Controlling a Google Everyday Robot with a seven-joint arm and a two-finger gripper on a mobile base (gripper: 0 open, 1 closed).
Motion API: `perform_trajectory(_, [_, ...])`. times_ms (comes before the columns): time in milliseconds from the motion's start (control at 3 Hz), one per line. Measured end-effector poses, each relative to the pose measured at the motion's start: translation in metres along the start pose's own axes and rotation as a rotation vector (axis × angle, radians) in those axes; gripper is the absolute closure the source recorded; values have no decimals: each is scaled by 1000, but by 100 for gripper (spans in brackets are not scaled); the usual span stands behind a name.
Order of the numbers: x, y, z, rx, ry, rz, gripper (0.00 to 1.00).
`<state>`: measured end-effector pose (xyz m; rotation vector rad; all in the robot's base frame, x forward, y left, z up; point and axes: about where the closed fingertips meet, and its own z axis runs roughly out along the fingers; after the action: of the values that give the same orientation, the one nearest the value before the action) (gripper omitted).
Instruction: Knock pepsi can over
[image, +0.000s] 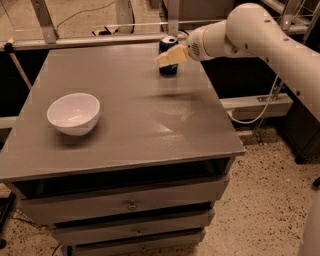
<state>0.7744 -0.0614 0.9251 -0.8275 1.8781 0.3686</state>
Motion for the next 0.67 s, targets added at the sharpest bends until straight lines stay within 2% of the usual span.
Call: perform_trajectory(667, [-5, 0, 14, 18, -2, 23, 0])
